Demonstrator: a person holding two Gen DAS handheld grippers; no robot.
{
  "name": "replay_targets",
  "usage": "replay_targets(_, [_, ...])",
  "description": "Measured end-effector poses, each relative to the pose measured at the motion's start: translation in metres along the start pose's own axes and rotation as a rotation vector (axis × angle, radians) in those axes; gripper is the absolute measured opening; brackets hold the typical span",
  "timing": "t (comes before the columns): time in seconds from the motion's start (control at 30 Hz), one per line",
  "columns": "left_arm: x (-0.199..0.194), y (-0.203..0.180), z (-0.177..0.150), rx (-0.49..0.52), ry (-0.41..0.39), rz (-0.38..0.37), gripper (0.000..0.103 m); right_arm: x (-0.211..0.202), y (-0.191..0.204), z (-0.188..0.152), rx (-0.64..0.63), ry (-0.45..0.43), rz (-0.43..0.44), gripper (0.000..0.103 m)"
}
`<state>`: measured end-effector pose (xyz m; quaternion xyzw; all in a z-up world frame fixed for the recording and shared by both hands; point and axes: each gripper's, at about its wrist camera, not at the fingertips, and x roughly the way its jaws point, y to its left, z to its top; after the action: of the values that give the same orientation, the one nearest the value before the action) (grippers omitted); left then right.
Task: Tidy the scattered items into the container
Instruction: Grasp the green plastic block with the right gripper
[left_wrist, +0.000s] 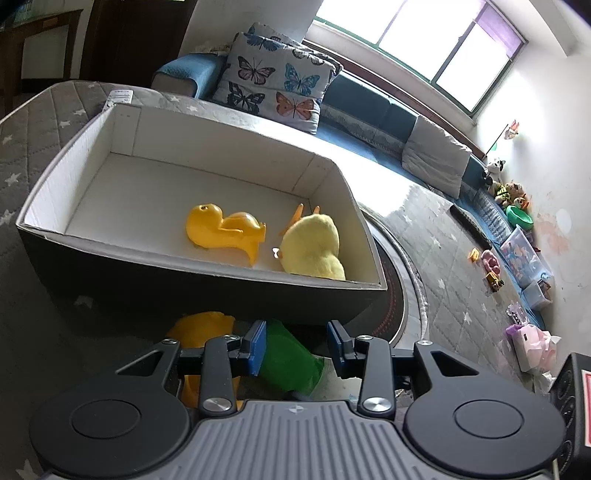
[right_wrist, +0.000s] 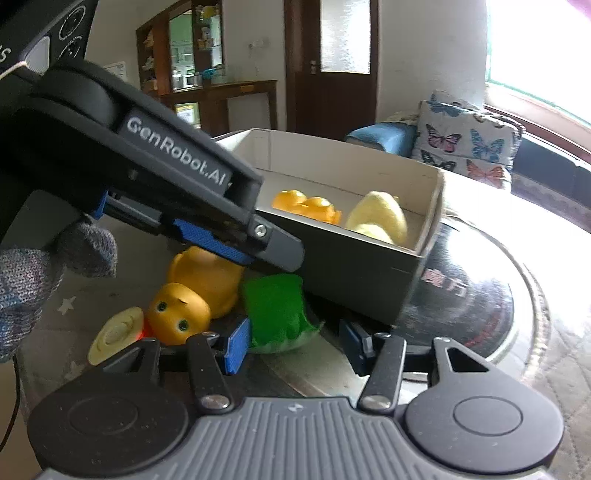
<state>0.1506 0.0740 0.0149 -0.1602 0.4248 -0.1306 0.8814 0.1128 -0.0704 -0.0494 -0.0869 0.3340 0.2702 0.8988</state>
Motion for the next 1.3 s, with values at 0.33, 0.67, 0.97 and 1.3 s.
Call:
replay_targets(0.33, [0.01,0.002,0.003,-0.032,0.024,0.018,0.039,0.01,0.003,0.005,-0.05,-0.003,0.03,0.054])
replay_targets(0.67, [0.017,0.003,0.002,-0.046,0.035,0.015,0.039,0.02,0.001,0.001,-0.03,0.017,0.043,0.047])
replay_targets(0.97, [0.028,-0.008,-0.005,-0.013,0.071,0.006,0.039,0.001,-0.003,-0.015,0.018,0.017,0.023,0.044])
replay_targets(1.3, [0.033,-0.019,-0.009,0.034,0.091,0.014,0.037,-0.004,0.001,-0.02,0.011,0.007,0.004,0.044])
